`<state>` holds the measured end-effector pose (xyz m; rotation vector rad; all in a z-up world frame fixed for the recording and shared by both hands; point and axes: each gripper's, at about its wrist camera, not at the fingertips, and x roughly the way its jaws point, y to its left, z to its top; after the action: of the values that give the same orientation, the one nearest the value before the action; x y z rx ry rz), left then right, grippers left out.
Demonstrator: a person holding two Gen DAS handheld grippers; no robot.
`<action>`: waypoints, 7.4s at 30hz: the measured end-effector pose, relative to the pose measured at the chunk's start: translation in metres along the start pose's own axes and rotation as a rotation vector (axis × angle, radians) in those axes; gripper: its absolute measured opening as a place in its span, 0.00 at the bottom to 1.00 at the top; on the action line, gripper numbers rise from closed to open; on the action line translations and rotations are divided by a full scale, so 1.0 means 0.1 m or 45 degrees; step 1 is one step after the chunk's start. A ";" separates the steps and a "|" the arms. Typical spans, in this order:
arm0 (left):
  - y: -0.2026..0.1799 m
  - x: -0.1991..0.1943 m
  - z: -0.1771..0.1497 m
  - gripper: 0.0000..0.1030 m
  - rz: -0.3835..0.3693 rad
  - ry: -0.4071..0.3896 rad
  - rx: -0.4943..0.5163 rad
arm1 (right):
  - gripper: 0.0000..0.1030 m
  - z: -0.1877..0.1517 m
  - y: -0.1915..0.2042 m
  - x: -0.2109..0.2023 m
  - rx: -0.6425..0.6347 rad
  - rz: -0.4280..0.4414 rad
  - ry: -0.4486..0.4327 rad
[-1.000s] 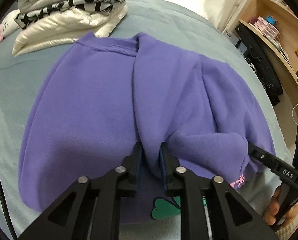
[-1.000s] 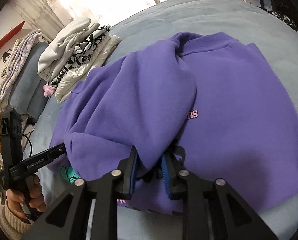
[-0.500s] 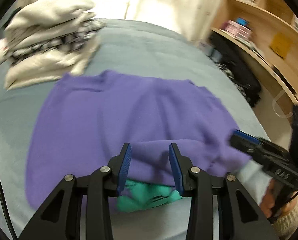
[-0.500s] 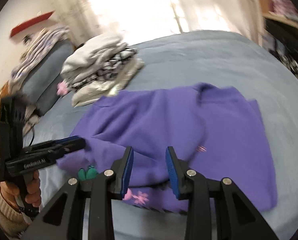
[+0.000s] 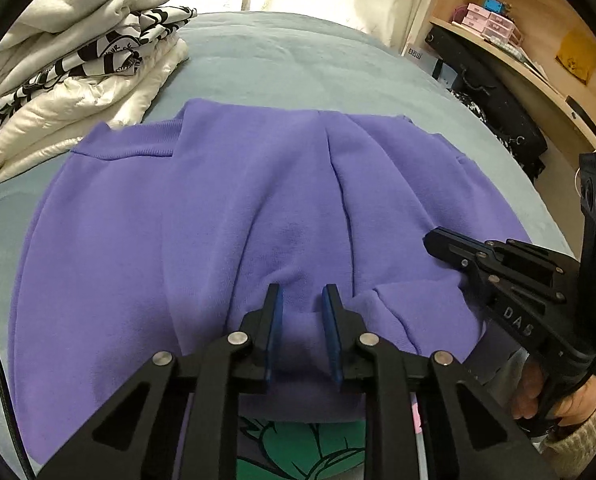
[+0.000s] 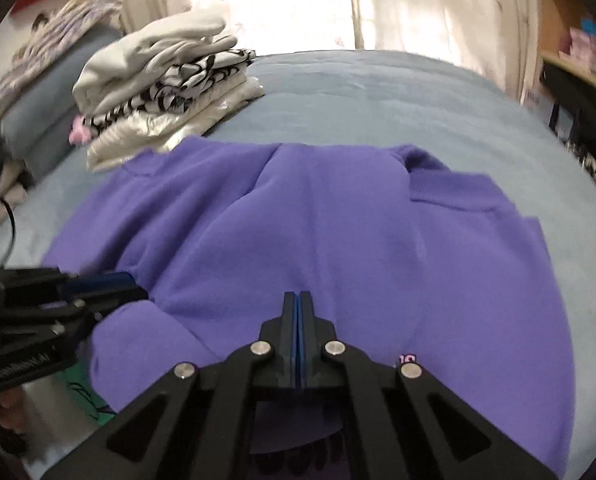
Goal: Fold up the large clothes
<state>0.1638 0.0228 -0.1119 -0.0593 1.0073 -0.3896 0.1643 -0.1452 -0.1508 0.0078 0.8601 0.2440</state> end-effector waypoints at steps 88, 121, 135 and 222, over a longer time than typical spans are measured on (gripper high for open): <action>0.58 -1.15 -1.00 0.60 0.065 -0.049 -0.551 | 0.02 -0.43 0.57 -1.23 0.142 0.139 -0.061; 1.20 -0.36 -0.75 0.60 -0.106 -0.223 -0.830 | 0.03 -0.07 0.71 -0.73 0.081 0.104 -0.102; 1.08 -0.54 -0.54 0.23 -0.002 -0.387 -0.634 | 0.03 -0.14 0.78 0.01 0.018 -0.005 0.051; -0.97 0.18 0.60 0.79 -0.094 -0.125 0.109 | 0.73 -0.68 -1.95 -1.23 0.953 0.622 -0.033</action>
<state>0.1936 -0.0813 -0.0721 -0.0383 0.8922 -0.4920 0.0775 -0.3678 -0.1232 0.9249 0.8736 0.3638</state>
